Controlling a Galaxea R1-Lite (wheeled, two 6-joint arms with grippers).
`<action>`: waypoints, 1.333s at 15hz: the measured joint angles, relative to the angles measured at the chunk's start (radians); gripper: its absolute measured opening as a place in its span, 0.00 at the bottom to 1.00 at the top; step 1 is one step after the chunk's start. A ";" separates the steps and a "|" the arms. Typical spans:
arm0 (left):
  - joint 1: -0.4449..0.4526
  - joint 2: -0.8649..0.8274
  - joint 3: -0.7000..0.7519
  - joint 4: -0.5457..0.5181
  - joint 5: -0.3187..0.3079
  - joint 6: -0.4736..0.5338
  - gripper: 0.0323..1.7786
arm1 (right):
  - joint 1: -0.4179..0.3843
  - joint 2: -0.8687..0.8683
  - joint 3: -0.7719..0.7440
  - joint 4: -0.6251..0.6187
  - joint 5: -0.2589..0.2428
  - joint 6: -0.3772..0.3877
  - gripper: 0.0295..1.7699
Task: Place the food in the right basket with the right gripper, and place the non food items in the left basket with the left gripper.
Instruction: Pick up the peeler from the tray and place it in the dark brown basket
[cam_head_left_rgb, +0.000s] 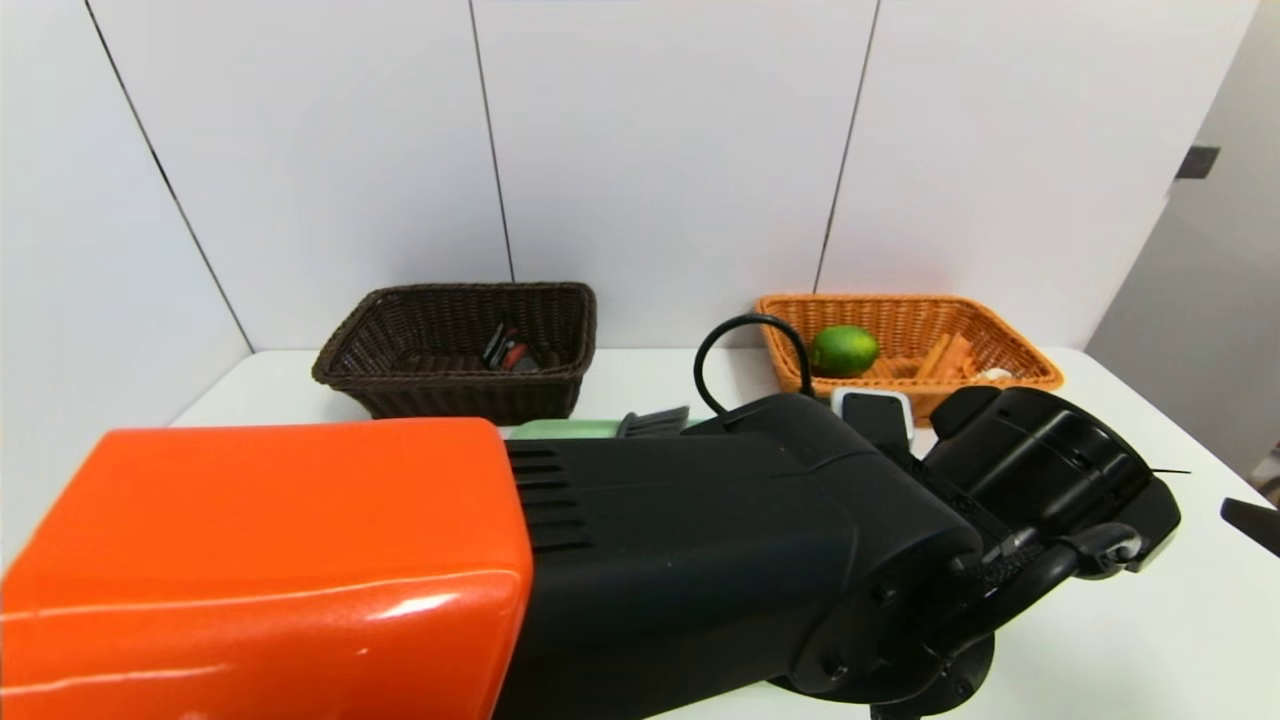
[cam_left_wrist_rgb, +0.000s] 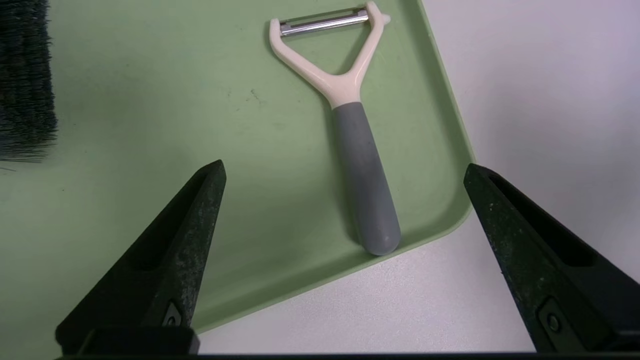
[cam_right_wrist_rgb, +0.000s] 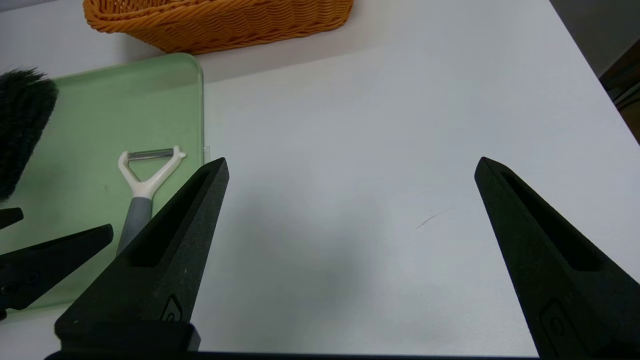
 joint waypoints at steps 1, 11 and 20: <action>0.000 0.007 0.000 -0.007 -0.001 -0.001 0.95 | -0.004 -0.001 0.001 0.000 0.001 0.000 0.96; 0.001 0.088 0.000 -0.036 0.005 -0.014 0.95 | -0.011 -0.021 0.020 0.000 -0.009 -0.001 0.96; 0.004 0.125 -0.001 -0.034 0.007 -0.014 0.93 | -0.011 -0.029 0.022 0.000 -0.009 -0.002 0.96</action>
